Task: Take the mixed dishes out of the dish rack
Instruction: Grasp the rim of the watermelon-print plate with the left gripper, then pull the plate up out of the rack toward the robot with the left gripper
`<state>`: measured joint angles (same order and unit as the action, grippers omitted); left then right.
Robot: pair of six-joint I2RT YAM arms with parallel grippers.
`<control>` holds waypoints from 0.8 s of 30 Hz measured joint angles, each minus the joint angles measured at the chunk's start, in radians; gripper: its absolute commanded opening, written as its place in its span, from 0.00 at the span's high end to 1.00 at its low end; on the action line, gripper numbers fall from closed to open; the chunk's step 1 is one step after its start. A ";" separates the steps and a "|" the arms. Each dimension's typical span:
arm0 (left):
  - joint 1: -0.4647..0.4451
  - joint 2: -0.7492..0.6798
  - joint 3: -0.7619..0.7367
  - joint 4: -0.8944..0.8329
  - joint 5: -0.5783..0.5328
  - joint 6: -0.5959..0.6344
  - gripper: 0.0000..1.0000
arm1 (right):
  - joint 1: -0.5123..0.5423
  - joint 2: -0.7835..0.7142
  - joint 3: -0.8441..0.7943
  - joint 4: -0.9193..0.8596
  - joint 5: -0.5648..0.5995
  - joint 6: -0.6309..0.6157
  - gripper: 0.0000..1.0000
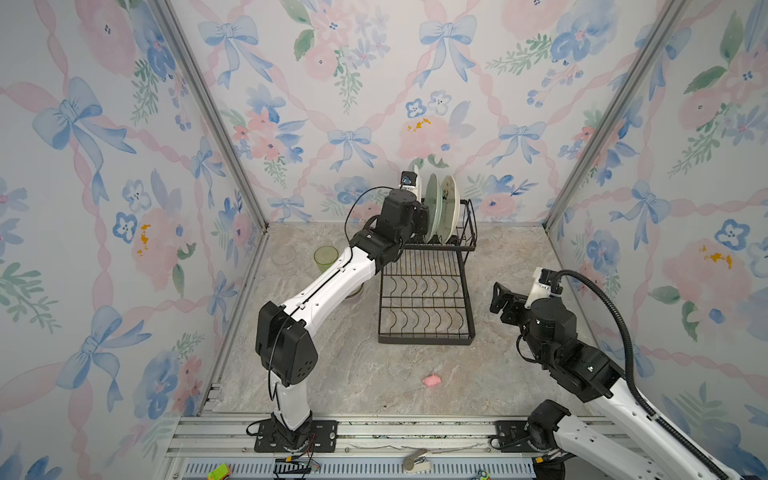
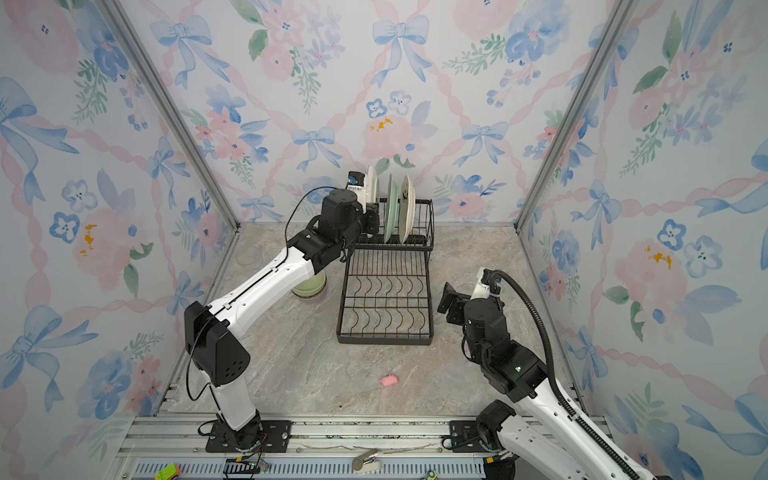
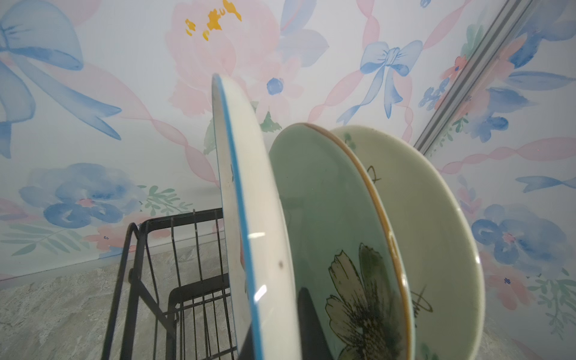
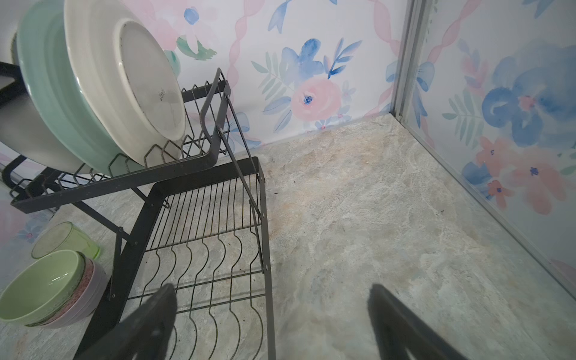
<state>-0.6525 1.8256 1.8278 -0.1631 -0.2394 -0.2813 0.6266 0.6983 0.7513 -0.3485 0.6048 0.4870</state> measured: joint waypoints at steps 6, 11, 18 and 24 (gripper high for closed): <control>-0.002 0.000 0.002 0.012 -0.005 0.020 1.00 | -0.004 -0.001 0.000 -0.001 0.006 0.000 0.03; -0.006 -0.003 0.002 0.015 -0.007 0.032 1.00 | -0.005 -0.001 0.000 -0.001 0.006 0.000 0.03; -0.011 -0.047 -0.014 0.068 -0.008 0.058 1.00 | -0.005 -0.001 0.000 -0.001 0.002 0.000 0.03; -0.015 -0.090 -0.018 0.113 -0.007 0.066 1.00 | -0.005 -0.005 0.000 -0.010 0.002 0.002 0.03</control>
<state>-0.6674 1.7359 1.8099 -0.0498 -0.2462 -0.2157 0.6220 0.6930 0.7513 -0.3588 0.6067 0.4889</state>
